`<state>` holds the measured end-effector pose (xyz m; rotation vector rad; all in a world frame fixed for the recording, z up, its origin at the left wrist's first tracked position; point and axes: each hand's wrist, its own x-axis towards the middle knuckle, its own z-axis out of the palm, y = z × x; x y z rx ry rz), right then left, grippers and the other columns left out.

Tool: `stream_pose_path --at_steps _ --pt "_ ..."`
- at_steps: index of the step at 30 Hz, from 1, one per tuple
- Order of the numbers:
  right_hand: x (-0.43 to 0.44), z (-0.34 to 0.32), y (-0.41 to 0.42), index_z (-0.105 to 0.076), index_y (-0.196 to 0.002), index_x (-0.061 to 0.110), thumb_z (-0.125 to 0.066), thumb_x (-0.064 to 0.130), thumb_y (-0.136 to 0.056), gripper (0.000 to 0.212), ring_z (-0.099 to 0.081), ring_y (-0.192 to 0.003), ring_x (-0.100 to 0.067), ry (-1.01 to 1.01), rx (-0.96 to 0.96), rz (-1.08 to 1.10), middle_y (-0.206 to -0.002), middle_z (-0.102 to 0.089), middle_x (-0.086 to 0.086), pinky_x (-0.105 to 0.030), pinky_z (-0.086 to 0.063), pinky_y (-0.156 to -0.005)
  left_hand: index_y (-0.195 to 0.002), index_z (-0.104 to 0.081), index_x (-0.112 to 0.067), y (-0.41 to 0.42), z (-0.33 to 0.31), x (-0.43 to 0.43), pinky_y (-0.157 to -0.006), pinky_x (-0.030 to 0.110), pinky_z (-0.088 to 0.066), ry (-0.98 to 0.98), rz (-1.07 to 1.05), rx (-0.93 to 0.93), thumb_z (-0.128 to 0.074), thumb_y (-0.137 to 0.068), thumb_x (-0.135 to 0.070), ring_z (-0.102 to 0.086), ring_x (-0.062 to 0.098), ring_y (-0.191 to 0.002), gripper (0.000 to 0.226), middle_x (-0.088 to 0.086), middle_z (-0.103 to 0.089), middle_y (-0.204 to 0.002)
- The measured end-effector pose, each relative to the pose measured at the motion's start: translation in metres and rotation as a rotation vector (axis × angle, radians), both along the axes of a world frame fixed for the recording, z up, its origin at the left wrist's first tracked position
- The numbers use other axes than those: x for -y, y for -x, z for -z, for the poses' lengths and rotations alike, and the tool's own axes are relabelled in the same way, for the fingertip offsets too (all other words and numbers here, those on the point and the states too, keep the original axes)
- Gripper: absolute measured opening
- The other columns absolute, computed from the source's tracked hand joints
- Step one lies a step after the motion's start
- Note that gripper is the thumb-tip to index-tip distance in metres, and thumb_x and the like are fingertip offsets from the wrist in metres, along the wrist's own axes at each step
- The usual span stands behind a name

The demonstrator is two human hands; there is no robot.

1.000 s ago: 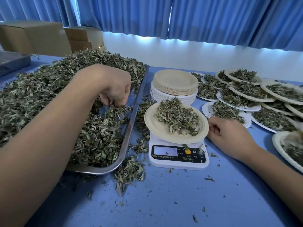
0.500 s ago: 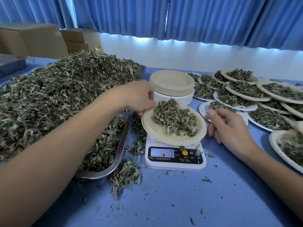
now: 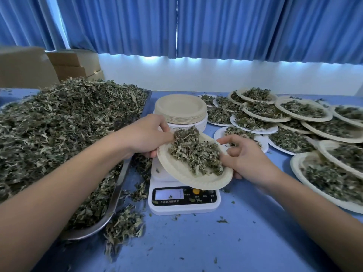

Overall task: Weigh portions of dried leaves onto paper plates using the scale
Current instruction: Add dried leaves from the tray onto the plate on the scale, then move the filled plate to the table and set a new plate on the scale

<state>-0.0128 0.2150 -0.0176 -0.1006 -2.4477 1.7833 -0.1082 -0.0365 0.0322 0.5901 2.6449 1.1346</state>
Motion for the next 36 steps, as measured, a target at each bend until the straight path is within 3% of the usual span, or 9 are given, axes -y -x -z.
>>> stream_pose_path --at_steps 6,10,12,16,20,23,26,31,36 --pt "-0.025 -0.021 -0.010 -0.068 -0.104 0.015 -0.067 0.018 -0.097 0.007 -0.052 -0.045 -0.009 0.020 -0.032 0.178 -0.058 -0.064 0.005 -0.024 -0.036 -0.037 -0.104 -0.051 -0.005 -0.001 0.005 -0.036 -0.035 0.023 -0.037 -0.229 0.050 0.190 -0.063 -0.100 -0.021 -0.052 0.017 -0.038 0.020 0.008 -0.057 -0.048" --pt "-0.066 -0.036 -0.031 -0.068 -0.088 0.009 -0.063 0.022 -0.100 0.019 -0.048 -0.046 -0.015 0.156 -0.104 0.311 -0.060 -0.059 -0.006 -0.024 -0.031 -0.041 -0.099 -0.052 -0.009 -0.001 -0.010 -0.093 -0.038 0.026 -0.043 -0.319 0.097 0.211 -0.064 -0.099 -0.018 -0.053 0.018 -0.040 0.015 0.010 -0.059 -0.055" --pt "-0.095 -0.040 -0.046 -0.059 -0.079 0.011 -0.062 0.024 -0.101 0.025 -0.037 -0.040 -0.013 0.134 -0.084 0.368 -0.054 -0.044 -0.005 -0.018 -0.024 -0.038 -0.093 -0.051 -0.010 -0.003 -0.016 -0.128 -0.039 0.026 -0.042 -0.339 0.141 0.223 -0.064 -0.099 -0.018 -0.052 0.018 -0.040 0.016 0.011 -0.057 -0.054" --pt "-0.158 -0.043 -0.075 -0.052 -0.083 0.015 -0.063 0.029 -0.100 0.025 -0.029 -0.046 -0.017 0.008 -0.020 0.486 -0.068 -0.028 -0.008 -0.021 -0.025 -0.038 -0.091 -0.052 -0.010 -0.016 -0.013 -0.199 -0.039 0.024 -0.043 -0.371 0.243 0.312 -0.063 -0.100 -0.018 -0.054 0.016 -0.041 0.016 0.010 -0.059 -0.053" --pt "-0.211 -0.049 -0.093 -0.062 -0.077 0.010 -0.066 0.026 -0.098 0.027 -0.041 -0.040 -0.016 -0.148 -0.008 0.651 -0.054 -0.047 -0.005 -0.025 -0.036 -0.042 -0.087 -0.054 -0.010 -0.031 -0.008 -0.264 -0.039 0.022 -0.045 -0.380 0.273 0.367 -0.063 -0.099 -0.015 -0.057 0.014 -0.042 0.016 0.009 -0.062 -0.055" --pt "-0.245 -0.058 -0.099 -0.072 -0.086 0.018 -0.070 0.022 -0.094 0.009 -0.048 -0.044 -0.017 -0.283 -0.007 0.757 -0.058 -0.059 -0.004 -0.029 -0.043 -0.049 -0.086 -0.059 -0.005 -0.037 -0.011 -0.304 -0.042 0.024 -0.047 -0.371 0.272 0.374 -0.063 -0.098 -0.011 -0.059 0.015 -0.045 0.013 0.015 -0.065 -0.065" --pt "-0.275 -0.062 -0.099 -0.075 -0.086 0.012 -0.072 0.019 -0.092 0.010 -0.048 -0.049 -0.019 -0.358 0.014 0.816 -0.060 -0.060 -0.005 -0.031 -0.043 -0.055 -0.088 -0.060 -0.002 -0.039 -0.015 -0.337 -0.042 0.023 -0.048 -0.375 0.262 0.385 -0.061 -0.097 -0.008 -0.058 0.016 -0.044 0.011 0.015 -0.065 -0.061" --pt "-0.307 -0.068 -0.092 -0.074 -0.087 0.008 -0.069 0.013 -0.093 0.010 -0.048 -0.045 -0.020 -0.265 0.065 0.866 -0.054 -0.058 -0.009 -0.030 -0.046 -0.051 -0.084 -0.061 -0.002 -0.029 -0.023 -0.374 -0.042 0.023 -0.048 -0.364 0.247 0.385 -0.063 -0.097 -0.008 -0.057 0.015 -0.044 0.015 0.007 -0.062 -0.048" --pt "-0.324 -0.088 -0.070 -0.069 -0.093 -0.008 -0.061 0.005 -0.096 0.016 -0.043 -0.035 -0.018 -0.203 0.066 0.852 -0.047 -0.058 -0.010 -0.022 -0.039 -0.037 -0.095 -0.066 0.001 0.004 -0.045 -0.400 -0.040 0.021 -0.046 -0.376 0.196 0.351 -0.070 -0.094 -0.011 -0.057 0.012 -0.041 0.013 0.009 -0.064 -0.057"
